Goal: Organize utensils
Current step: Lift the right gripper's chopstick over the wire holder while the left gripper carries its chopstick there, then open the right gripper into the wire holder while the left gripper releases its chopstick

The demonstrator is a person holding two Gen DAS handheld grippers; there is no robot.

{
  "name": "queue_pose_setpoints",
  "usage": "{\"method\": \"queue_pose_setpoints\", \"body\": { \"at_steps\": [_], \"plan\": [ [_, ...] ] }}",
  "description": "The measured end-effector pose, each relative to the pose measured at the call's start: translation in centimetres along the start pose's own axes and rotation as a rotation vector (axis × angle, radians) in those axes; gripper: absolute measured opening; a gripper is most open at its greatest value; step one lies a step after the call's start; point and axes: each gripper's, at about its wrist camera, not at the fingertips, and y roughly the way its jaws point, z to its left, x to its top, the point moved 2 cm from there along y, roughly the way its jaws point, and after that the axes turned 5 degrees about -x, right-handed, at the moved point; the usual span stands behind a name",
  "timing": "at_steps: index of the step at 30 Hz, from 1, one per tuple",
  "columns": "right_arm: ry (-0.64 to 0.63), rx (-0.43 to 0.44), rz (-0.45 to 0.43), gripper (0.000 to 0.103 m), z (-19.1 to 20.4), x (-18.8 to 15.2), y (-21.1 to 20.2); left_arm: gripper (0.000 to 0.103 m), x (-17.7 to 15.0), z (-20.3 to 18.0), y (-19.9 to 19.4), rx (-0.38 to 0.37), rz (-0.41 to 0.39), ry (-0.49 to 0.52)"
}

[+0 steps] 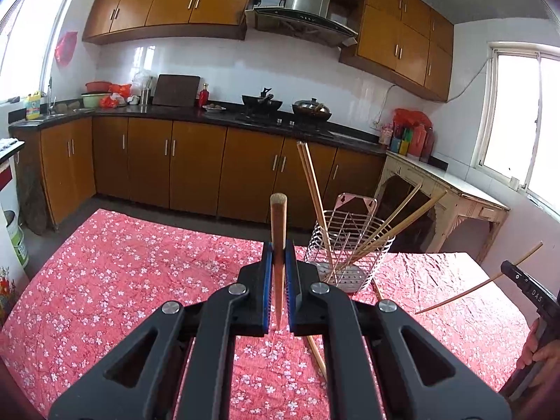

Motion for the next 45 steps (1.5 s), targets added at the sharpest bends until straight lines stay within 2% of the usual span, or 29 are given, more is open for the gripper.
{"method": "queue_pose_setpoints", "body": {
  "at_steps": [9, 13, 20, 25, 29, 36, 45],
  "plan": [
    [-0.001, 0.022, -0.018, 0.008, 0.2, 0.8, -0.5, 0.007, 0.4, -0.1, 0.0, -0.001, -0.015, 0.008],
    [0.033, 0.096, -0.018, 0.008, 0.3, 2.7, -1.0, 0.007, 1.9, -0.6, -0.1, -0.007, -0.036, 0.011],
    [0.043, 0.230, -0.095, 0.008, 2.9, 9.1, -2.3, 0.007, 8.3, -4.6, -1.0, -0.071, -0.170, 0.030],
    [0.029, 0.242, -0.120, 0.008, 5.3, 12.4, -0.1, 0.007, 12.0, -7.2, 0.3, -0.073, -0.263, 0.023],
    [0.012, 0.229, -0.100, 0.008, 6.8, 13.2, 2.7, 0.007, 12.6, -8.0, 2.3, -0.033, -0.301, 0.034],
    [0.008, 0.222, -0.024, 0.008, 7.9, 12.1, 7.6, 0.007, 11.4, -7.8, 7.5, -0.016, -0.227, 0.024],
    [0.011, 0.237, 0.073, 0.008, 8.0, 10.3, 11.9, 0.007, 9.2, -6.7, 10.7, -0.010, -0.136, 0.006]
  ]
}}
